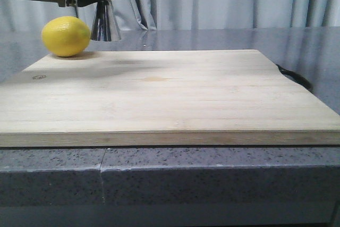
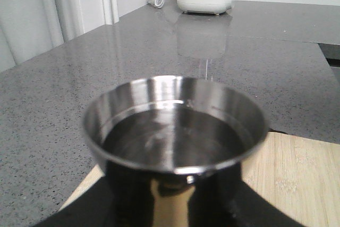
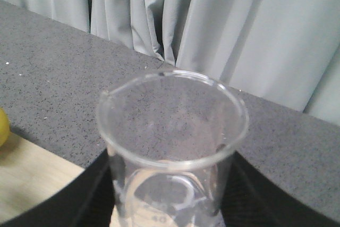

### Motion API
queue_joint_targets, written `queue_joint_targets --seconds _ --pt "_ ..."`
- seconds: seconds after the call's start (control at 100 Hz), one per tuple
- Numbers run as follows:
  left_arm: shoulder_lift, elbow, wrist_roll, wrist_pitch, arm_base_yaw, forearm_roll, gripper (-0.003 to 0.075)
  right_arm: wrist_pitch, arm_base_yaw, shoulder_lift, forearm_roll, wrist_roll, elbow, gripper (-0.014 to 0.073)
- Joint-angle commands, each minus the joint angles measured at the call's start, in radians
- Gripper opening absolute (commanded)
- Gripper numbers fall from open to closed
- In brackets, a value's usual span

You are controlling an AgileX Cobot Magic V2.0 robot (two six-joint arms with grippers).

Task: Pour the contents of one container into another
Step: 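Lower the empty beaker onto the board and open the right gripper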

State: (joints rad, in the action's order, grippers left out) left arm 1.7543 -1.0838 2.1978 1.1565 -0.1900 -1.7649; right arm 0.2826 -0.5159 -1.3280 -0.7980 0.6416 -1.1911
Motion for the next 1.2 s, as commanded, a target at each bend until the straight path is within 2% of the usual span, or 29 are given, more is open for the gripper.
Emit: queue_joint_targets --seconds 0.0,0.21,0.39,0.55,0.76,1.19 --pt "-0.05 -0.031 -0.008 0.089 -0.01 -0.099 0.0206 -0.177 0.06 0.089 -0.021 0.052 0.084 0.0323" --pt "-0.05 -0.031 -0.008 0.089 -0.01 -0.099 0.0206 -0.473 0.211 0.13 -0.018 0.104 0.321 0.0323" --pt "-0.05 -0.031 -0.008 0.089 -0.01 -0.099 0.0206 -0.71 0.314 0.113 -0.018 0.104 0.44 0.0323" --pt "-0.05 -0.031 -0.008 0.089 -0.01 -0.099 0.0206 -0.776 0.352 0.028 -0.067 0.079 0.45 0.0323" --pt "-0.05 -0.031 -0.008 0.089 -0.01 -0.099 0.0206 -0.897 0.352 -0.092 -0.067 0.02 0.442 0.0323" --pt "-0.05 -0.031 -0.008 0.089 -0.01 -0.099 0.0206 -0.921 0.352 -0.264 -0.067 -0.056 0.346 0.0323"
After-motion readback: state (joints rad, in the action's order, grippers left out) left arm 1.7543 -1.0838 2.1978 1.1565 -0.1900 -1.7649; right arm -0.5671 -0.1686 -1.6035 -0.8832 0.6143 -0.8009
